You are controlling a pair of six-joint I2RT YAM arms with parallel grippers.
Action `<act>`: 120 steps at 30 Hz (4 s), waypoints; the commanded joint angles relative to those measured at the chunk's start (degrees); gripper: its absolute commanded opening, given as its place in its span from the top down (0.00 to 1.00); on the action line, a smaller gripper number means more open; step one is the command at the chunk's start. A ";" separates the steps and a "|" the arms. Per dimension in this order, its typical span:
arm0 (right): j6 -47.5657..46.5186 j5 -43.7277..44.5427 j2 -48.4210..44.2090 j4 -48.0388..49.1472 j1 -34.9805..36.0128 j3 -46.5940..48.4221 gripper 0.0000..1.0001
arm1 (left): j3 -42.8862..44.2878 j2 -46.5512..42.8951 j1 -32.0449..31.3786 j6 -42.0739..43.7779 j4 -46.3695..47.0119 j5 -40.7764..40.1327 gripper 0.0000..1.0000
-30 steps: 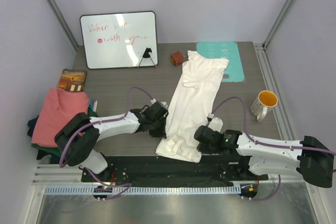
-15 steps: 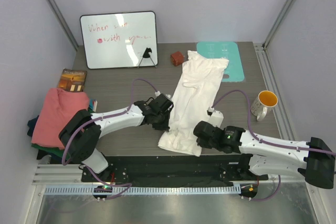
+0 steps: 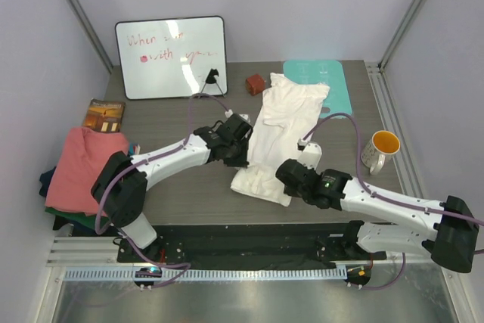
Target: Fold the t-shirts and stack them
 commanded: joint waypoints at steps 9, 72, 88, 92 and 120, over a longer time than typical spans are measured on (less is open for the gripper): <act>-8.61 6.80 4.92 3.94 -8.08 7.96 0.93 | 18.21 10.82 5.25 6.14 -3.25 0.68 1.00; -26.46 -8.84 20.66 17.65 -29.63 8.66 0.49 | 29.83 24.10 15.80 6.41 -1.06 13.43 0.49; -25.49 -12.97 24.52 20.11 -29.63 6.91 0.50 | 24.38 23.84 15.72 4.57 2.81 18.35 0.57; -25.75 -13.59 26.11 20.81 -29.63 6.91 0.59 | 23.41 23.23 15.72 4.30 3.69 18.62 0.75; -24.35 -9.29 24.08 17.65 -33.14 18.33 0.68 | 45.46 30.43 15.89 5.97 -7.11 19.06 1.00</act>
